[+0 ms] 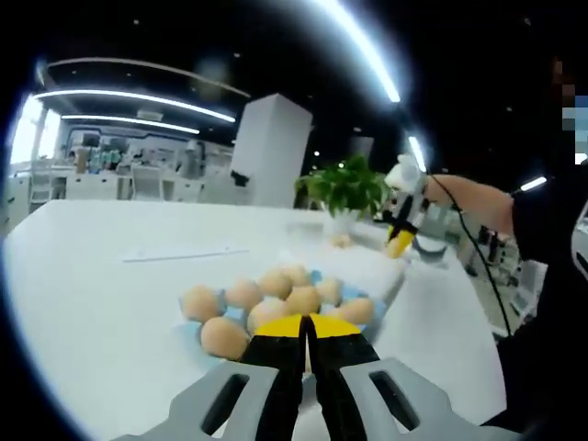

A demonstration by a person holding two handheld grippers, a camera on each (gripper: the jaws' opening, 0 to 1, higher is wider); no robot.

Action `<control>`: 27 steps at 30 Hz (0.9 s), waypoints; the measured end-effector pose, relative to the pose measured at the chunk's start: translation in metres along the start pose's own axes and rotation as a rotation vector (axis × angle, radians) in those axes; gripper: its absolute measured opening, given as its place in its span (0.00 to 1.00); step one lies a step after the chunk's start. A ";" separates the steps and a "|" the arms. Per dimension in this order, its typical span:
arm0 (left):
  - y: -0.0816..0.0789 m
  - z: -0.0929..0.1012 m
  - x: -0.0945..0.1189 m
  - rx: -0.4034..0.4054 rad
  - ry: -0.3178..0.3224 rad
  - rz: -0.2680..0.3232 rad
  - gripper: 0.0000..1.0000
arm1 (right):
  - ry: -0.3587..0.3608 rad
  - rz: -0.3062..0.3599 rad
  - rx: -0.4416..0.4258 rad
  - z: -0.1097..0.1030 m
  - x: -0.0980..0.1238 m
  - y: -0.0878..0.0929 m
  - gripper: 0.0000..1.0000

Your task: Pick up the eggs on the table and place them into the egg tray on the table

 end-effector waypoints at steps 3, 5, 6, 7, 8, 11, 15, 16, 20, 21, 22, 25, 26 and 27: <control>-0.001 0.000 0.001 0.004 -0.002 0.007 0.00 | -0.007 -0.001 0.007 -0.004 -0.002 -0.008 0.25; -0.002 -0.002 0.002 0.025 0.002 0.019 0.00 | -0.014 0.000 0.019 -0.009 -0.006 -0.017 0.25; -0.002 -0.002 0.002 0.032 0.004 0.022 0.00 | -0.019 -0.001 0.024 -0.011 -0.008 -0.021 0.25; -0.002 -0.002 0.002 0.036 0.003 0.024 0.00 | -0.020 0.005 0.030 -0.018 -0.010 -0.023 0.25; -0.002 -0.003 0.001 0.040 -0.006 0.029 0.00 | -0.031 0.003 0.036 -0.023 -0.013 -0.026 0.25; -0.003 -0.004 0.001 0.047 -0.018 0.041 0.00 | -0.039 0.008 0.055 -0.029 -0.017 -0.033 0.25; -0.006 -0.004 0.002 0.058 -0.029 0.061 0.00 | -0.053 -0.001 0.090 -0.032 -0.022 -0.044 0.25; -0.007 -0.004 0.003 0.061 -0.034 0.066 0.00 | -0.057 -0.004 0.097 -0.032 -0.023 -0.046 0.25; -0.009 -0.009 0.006 0.093 -0.037 0.083 0.00 | -0.063 -0.004 0.130 -0.036 -0.024 -0.058 0.25; -0.009 -0.009 0.006 0.093 -0.038 0.084 0.00 | -0.062 0.006 0.141 -0.036 -0.023 -0.062 0.25; -0.010 -0.008 0.006 0.090 -0.043 0.088 0.00 | -0.061 0.010 0.151 -0.038 -0.021 -0.066 0.25; -0.010 -0.006 0.006 0.087 -0.036 0.090 0.00 | -0.056 0.021 0.210 -0.049 -0.019 -0.074 0.25; -0.010 -0.006 0.005 0.086 -0.035 0.090 0.00 | -0.058 0.027 0.215 -0.051 -0.019 -0.076 0.25; -0.009 -0.007 0.004 0.087 -0.040 0.087 0.00 | -0.062 0.031 0.220 -0.054 -0.019 -0.079 0.25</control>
Point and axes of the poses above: the point that each gripper's makers call its tool centre point, and the gripper's own axes: x roughly backward along the fingers, z roughly to its right, y roughly out of its underside, the point moved 7 cm from there along x, roughly backward along the fingers, and after that the axes turned 11 degrees about x, right-handed, at the moved point
